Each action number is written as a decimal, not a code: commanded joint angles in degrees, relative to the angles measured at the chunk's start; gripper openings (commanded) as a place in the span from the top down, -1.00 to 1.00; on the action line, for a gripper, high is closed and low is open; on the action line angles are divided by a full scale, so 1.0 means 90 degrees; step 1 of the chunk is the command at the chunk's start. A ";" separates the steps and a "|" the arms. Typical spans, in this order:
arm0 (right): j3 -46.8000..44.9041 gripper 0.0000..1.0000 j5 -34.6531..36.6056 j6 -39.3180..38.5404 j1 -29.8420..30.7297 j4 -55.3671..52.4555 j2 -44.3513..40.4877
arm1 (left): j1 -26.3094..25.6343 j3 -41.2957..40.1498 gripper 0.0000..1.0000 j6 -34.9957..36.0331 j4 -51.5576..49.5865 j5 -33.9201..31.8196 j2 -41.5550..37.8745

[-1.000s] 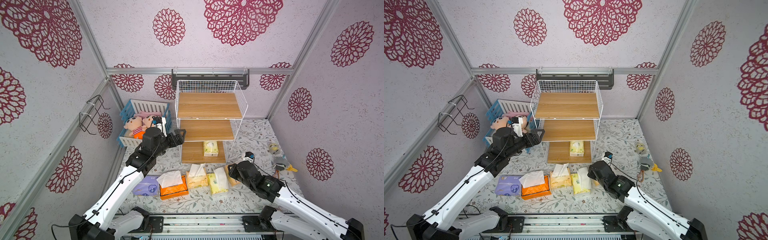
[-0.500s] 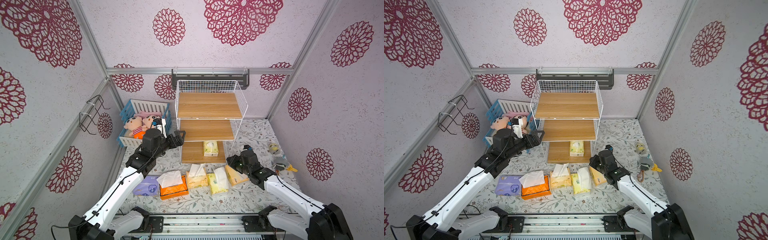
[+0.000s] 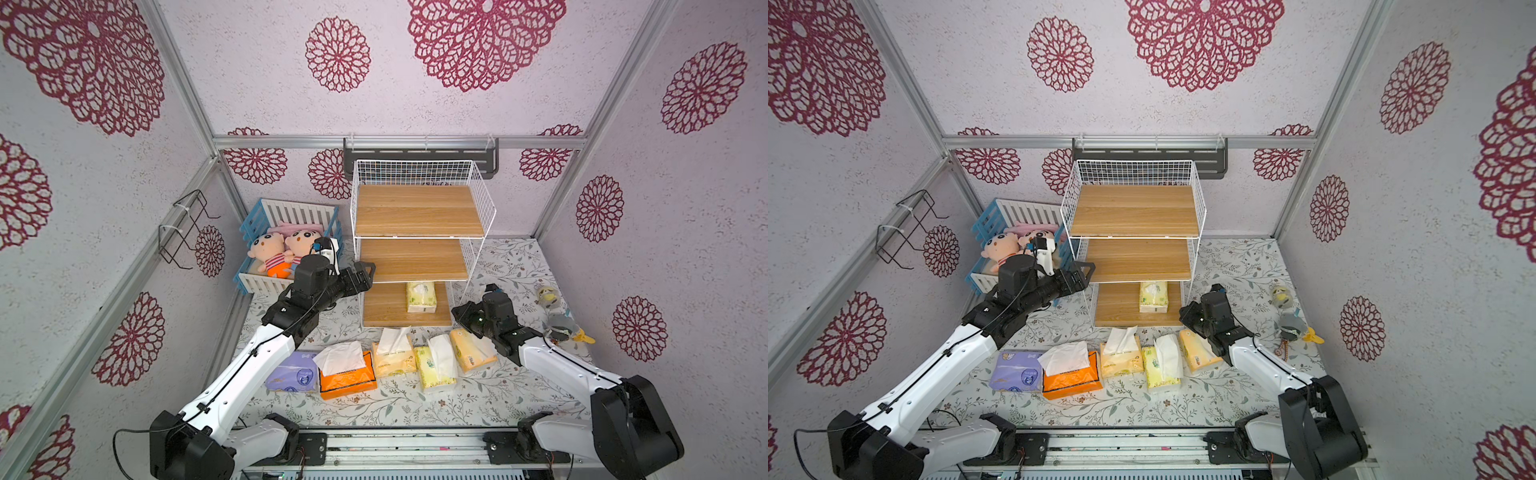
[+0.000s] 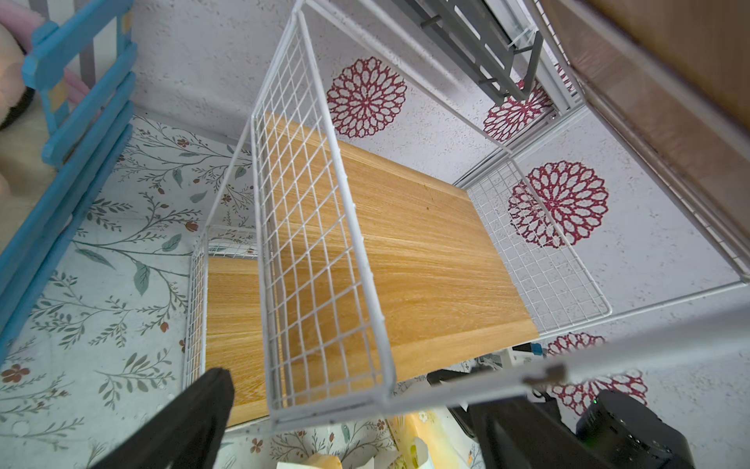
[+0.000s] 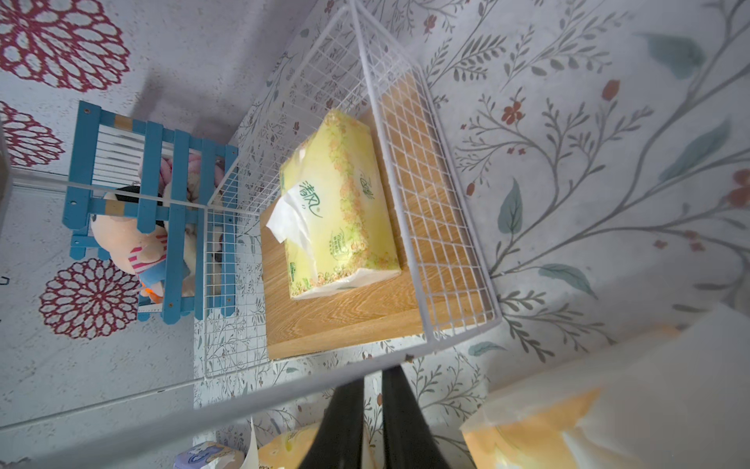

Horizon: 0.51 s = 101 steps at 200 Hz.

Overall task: Remove the tissue boxes from the shelf
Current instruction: Adjust the shelf at the center of the board.

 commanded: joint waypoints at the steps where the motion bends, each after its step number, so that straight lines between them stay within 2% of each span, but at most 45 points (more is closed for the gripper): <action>1: 0.0325 0.71 0.0041 -0.0178 -0.0229 0.0554 0.0238 | -0.0051 -0.0008 -0.94 0.0045 0.0215 0.0027 0.0035; 101: 0.0944 0.76 -0.0171 -0.0508 -0.0702 0.0666 0.0912 | -0.0116 0.0180 -0.94 0.0042 0.0276 0.0127 0.0221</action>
